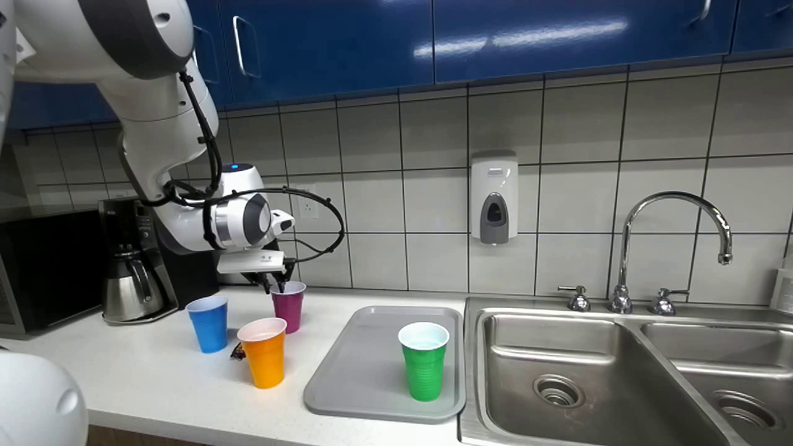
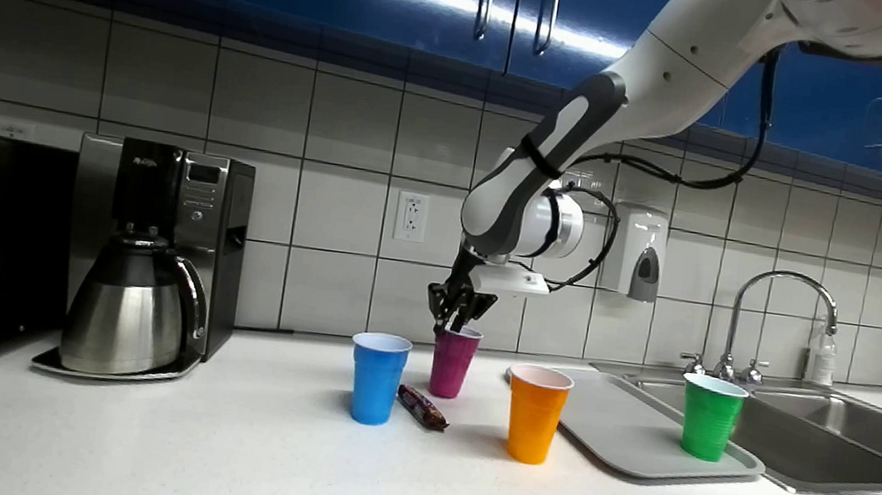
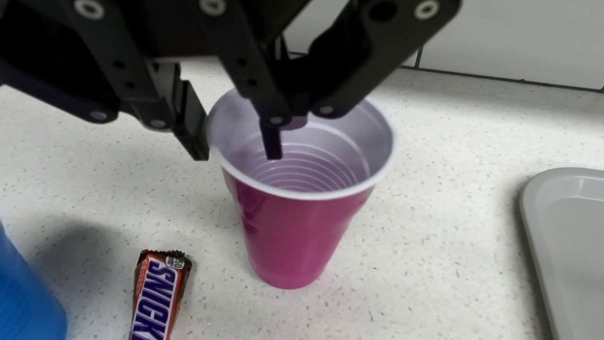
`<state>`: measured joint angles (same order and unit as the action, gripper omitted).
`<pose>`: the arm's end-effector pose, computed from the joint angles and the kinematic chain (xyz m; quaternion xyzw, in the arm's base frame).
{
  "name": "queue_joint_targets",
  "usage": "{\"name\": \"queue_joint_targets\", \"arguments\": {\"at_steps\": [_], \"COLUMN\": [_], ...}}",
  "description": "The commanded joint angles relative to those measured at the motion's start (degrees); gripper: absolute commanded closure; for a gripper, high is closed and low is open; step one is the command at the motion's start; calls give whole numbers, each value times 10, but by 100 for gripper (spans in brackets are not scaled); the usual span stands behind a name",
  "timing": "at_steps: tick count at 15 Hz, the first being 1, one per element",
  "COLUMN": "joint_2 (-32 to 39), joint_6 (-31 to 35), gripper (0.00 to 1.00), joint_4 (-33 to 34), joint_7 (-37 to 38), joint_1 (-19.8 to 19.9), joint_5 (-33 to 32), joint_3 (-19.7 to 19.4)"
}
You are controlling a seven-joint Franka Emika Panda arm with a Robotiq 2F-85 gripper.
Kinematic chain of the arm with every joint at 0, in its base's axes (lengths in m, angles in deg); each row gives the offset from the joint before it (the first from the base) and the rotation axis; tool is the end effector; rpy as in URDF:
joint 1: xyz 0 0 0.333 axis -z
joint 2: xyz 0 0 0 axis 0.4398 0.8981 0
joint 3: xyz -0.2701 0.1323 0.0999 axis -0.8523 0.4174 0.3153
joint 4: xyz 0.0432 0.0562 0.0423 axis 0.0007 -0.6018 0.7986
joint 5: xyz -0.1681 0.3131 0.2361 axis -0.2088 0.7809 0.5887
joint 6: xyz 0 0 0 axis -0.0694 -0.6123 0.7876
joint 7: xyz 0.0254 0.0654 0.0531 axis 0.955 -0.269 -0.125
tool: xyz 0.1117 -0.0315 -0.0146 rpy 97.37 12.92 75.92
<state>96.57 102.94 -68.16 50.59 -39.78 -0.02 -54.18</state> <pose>0.6422 0.1964 0.2512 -0.9624 -0.1684 -0.2116 0.0250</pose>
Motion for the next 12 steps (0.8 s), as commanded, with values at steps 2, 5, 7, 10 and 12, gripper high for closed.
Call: {"name": "queue_joint_targets", "arguments": {"at_steps": [2, 5, 7, 10, 12], "joint_2": [-9, -10, -12, -17, -23], "joint_6": [11, 11, 12, 15, 19], "gripper": [24, 2, 0, 0, 0], "joint_4": [-11, -12, -13, -15, -17], "joint_7": [23, 23, 21, 18, 17], "joint_1": [-7, -7, -5, 0, 4], "joint_5": [-17, -16, -13, -7, -1], "joint_3": [-6, -5, -3, 2, 6]}}
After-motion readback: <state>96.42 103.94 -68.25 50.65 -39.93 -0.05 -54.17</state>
